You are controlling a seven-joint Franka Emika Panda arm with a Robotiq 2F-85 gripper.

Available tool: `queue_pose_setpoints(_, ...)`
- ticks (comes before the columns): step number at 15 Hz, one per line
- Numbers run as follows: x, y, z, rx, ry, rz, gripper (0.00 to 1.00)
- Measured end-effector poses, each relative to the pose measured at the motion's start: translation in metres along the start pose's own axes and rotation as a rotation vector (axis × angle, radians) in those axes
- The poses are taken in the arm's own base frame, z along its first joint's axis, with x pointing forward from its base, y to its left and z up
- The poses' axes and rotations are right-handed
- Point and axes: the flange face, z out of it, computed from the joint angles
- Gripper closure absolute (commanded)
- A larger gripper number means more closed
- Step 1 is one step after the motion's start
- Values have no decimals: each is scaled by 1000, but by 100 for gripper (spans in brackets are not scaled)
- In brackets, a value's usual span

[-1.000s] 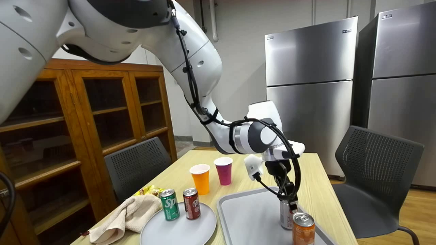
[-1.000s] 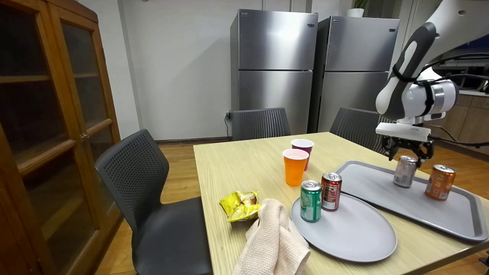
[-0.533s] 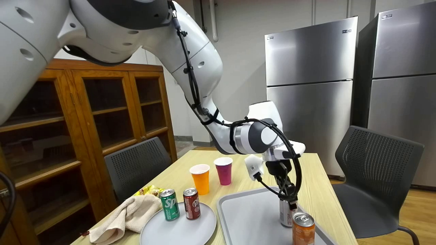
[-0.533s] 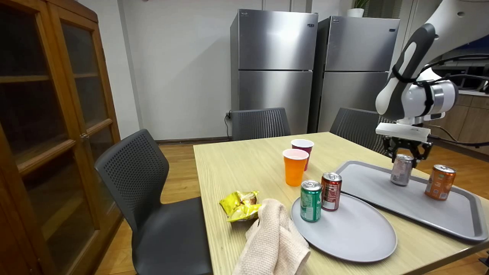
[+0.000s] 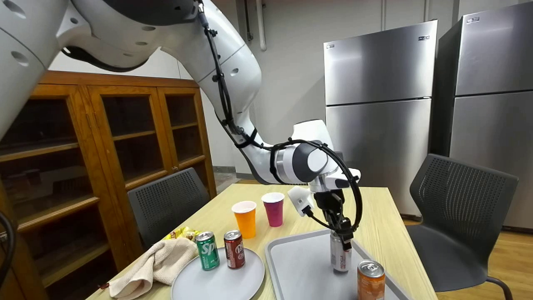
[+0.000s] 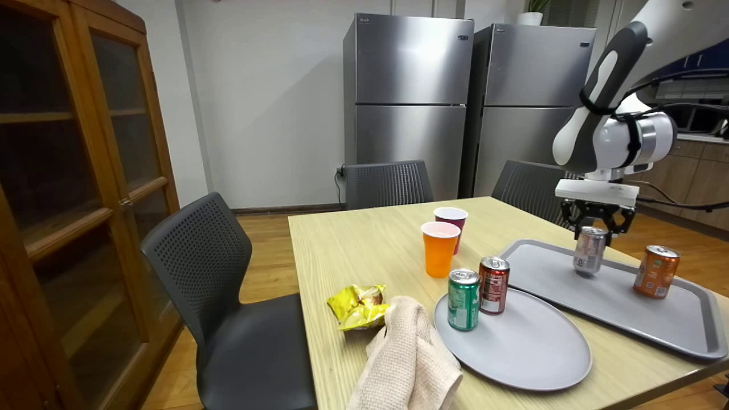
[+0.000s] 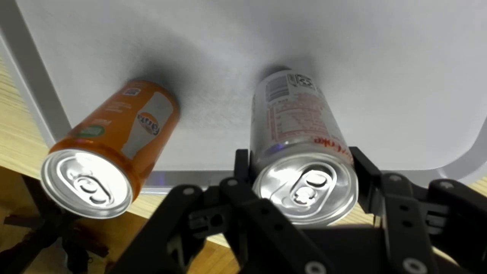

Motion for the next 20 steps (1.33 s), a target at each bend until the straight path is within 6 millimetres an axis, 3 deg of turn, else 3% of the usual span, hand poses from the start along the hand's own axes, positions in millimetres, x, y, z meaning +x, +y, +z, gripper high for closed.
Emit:
queue_pose_setpoints(6,-42,0,-27,23,-16,-155,62)
queue_pose_setpoints(20,-163,1,-76,78,-9,-458,62)
